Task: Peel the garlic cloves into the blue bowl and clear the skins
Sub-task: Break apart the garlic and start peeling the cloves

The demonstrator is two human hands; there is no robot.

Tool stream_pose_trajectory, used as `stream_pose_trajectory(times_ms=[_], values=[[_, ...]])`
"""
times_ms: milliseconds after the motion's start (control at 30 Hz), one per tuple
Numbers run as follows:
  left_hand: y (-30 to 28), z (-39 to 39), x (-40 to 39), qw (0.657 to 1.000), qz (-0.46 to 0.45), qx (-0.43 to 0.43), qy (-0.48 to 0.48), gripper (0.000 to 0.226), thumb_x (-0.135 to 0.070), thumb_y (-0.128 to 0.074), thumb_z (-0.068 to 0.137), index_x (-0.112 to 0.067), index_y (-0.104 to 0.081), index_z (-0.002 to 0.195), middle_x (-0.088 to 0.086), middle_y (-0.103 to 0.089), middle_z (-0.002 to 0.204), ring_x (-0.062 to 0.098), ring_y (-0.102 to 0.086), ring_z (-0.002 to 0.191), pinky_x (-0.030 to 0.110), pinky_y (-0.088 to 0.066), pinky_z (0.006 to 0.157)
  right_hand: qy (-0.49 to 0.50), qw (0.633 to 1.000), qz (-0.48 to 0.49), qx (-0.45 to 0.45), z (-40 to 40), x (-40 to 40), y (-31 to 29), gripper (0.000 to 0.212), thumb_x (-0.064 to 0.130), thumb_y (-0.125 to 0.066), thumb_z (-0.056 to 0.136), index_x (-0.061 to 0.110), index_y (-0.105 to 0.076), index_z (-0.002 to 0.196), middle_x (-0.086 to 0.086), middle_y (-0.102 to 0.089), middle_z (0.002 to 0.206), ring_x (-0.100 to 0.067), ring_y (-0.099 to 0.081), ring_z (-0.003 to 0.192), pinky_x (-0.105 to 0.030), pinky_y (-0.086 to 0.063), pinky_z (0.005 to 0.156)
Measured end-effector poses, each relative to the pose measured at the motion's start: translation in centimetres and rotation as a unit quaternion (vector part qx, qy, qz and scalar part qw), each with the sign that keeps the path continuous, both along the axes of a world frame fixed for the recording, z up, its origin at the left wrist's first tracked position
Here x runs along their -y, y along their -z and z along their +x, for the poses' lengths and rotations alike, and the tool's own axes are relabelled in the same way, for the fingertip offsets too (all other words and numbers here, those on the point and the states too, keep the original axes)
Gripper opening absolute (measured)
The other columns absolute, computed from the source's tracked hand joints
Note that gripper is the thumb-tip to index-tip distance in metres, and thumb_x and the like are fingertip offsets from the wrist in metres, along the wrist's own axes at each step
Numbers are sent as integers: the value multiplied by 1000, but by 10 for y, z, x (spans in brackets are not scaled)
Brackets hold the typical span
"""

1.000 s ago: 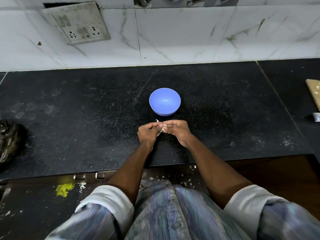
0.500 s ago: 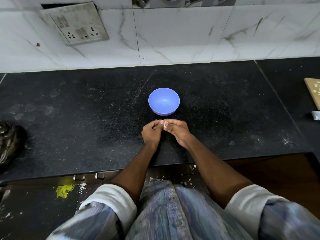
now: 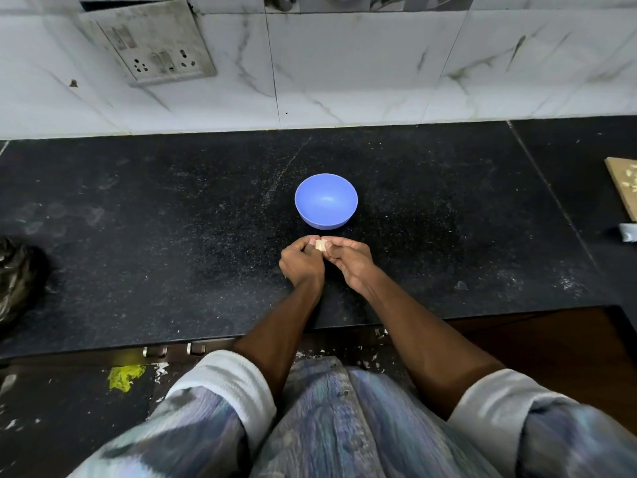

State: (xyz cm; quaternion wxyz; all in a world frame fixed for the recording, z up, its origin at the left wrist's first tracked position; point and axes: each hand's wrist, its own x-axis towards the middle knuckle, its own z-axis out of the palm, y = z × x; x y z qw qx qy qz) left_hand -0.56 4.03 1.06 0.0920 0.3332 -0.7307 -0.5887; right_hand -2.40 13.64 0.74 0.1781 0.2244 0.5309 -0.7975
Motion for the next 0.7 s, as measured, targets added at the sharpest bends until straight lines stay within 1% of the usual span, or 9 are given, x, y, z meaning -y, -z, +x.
stream_pose_trajectory(times_ms=[67, 167, 233, 300, 367, 433, 500, 600, 700], values=[[4, -1, -1, 1000, 12, -8, 16, 20, -6, -68, 97, -14, -84, 106, -3, -80, 99, 11, -71, 92, 27, -57, 88, 6, 1000, 14, -1, -3, -2, -4, 22, -10, -61, 95, -9, -69, 116, -16, -75, 99, -20, -74, 87, -22, -60, 76], [6, -3, -1, 999, 10, 4, 42, 22, -7, -62, 100, -15, -82, 106, -4, -79, 99, 14, -71, 94, 30, -57, 89, -1, 1000, 28, 3, -10, -3, -9, 22, -11, -59, 96, -10, -67, 116, -18, -74, 98, -21, -74, 86, -23, -60, 75], [10, -8, 1, 999, 0, 16, 52, 25, -9, -58, 103, -16, -81, 106, -1, -79, 101, 19, -72, 95, 33, -58, 89, -4, 999, 27, 17, -11, -4, -9, 25, -11, -59, 93, -11, -67, 117, -22, -74, 103, -25, -74, 90, -26, -61, 78], [14, -9, 4, 997, 1, 23, 70, 26, -11, -56, 104, -18, -81, 106, 1, -79, 100, 20, -73, 95, 35, -58, 89, -4, 999, 14, 35, -10, -5, -8, 27, -9, -61, 90, -11, -68, 117, -25, -73, 107, -29, -73, 95, -30, -61, 85], [19, -8, 8, 995, 37, 27, 86, 25, -14, -58, 104, -20, -82, 102, -1, -80, 96, 20, -75, 93, 37, -61, 89, -11, 999, 24, 37, -8, -6, -8, 27, -10, -65, 88, -10, -69, 115, -25, -73, 105, -29, -73, 94, -31, -61, 88], [27, -7, 12, 990, 91, 26, 103, 20, -17, -64, 101, -21, -83, 99, -2, -81, 93, 23, -77, 94, 41, -62, 91, -20, 998, 52, 30, -6, -7, -7, 24, -13, -66, 85, -7, -69, 108, -21, -74, 96, -25, -73, 84, -26, -61, 80], [30, -4, 14, 985, 122, 20, 122, 17, -9, -69, 97, -18, -83, 99, 0, -81, 95, 22, -77, 97, 41, -62, 94, -21, 997, 75, 28, -5, -7, -9, 23, -16, -66, 83, -3, -69, 102, -18, -72, 88, -21, -70, 74, -23, -59, 70], [27, -5, 14, 982, 146, 5, 123, 22, -1, -63, 101, -15, -80, 102, 5, -80, 98, 19, -77, 90, 36, -63, 91, 0, 994, 99, 35, -6, -7, -11, 22, -15, -65, 81, -1, -68, 97, -16, -70, 81, -18, -64, 64, -21, -55, 60], [23, -10, 10, 977, 184, 4, 111, 29, 0, -53, 107, -12, -78, 103, 13, -79, 98, 18, -73, 83, 31, -63, 84, 27, 993, 112, 40, -7, -10, -13, 19, -12, -64, 82, 2, -67, 94, -11, -69, 74, -17, -61, 61, -20, -52, 57]])
